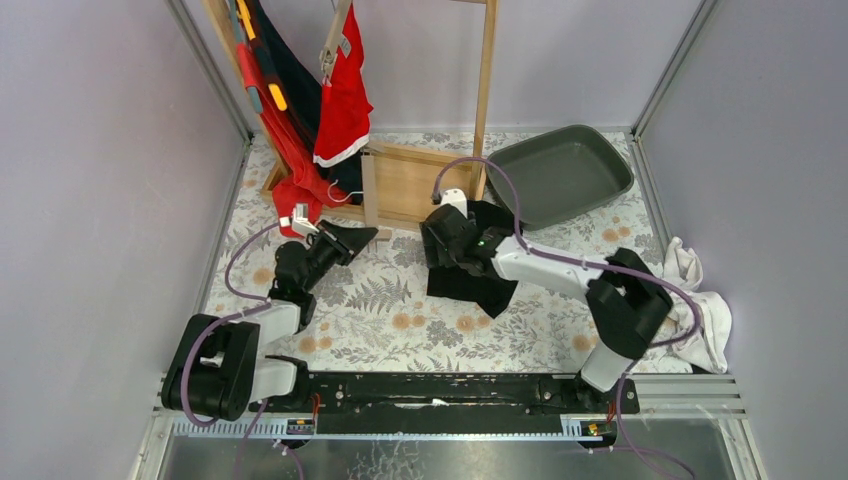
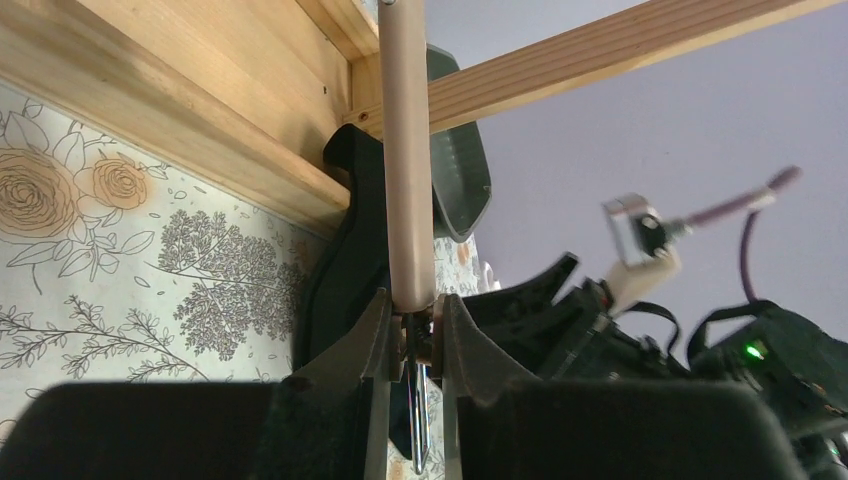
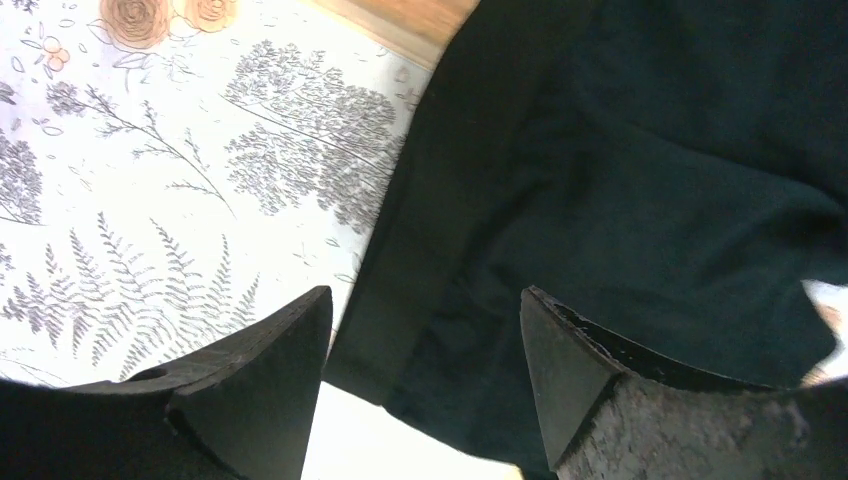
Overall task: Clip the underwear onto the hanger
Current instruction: Adjust the underwear at the center of the board.
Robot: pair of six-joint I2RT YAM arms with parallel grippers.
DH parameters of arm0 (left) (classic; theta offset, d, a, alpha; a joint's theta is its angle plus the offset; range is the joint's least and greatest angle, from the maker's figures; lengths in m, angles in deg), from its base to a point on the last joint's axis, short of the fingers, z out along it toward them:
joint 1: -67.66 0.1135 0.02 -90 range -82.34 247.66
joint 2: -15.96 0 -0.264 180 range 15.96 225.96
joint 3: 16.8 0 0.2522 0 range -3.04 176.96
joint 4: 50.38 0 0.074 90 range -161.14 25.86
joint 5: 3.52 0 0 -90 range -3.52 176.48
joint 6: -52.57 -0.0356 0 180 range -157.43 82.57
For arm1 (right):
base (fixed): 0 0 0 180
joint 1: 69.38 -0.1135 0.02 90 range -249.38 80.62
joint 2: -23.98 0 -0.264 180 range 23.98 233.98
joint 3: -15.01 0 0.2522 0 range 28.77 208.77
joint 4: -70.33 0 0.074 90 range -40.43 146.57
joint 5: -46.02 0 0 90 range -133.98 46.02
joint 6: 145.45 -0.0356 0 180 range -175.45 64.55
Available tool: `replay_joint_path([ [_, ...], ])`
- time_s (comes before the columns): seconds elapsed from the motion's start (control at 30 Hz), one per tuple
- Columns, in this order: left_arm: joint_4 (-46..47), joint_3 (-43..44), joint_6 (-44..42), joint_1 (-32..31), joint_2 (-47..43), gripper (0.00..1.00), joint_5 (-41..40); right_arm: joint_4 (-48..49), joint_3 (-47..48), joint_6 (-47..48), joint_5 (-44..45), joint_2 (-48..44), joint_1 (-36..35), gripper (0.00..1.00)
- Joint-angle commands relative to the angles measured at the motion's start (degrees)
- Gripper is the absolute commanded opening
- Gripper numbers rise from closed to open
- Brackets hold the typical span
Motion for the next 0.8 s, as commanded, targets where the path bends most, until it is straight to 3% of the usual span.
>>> replay_joint_path([
  [0.0, 4.44, 1.44, -0.12, 0.17, -2.94, 0.00, 0.05, 1.36, 4.12, -7.98, -4.53, 5.27, 1.73, 0.76],
  [0.27, -1.95, 2.07, -2.69, 0.31, -8.45, 0.00, -0.79, 3.58, 3.93, -12.81, -2.51, 7.51, 2.52, 0.77],
  [0.77, 0.93, 0.92, -1.66, 0.33, -6.91, 0.00, 0.13, 0.74, 0.89, -17.75, 0.04, 7.99, 3.59, 0.78],
])
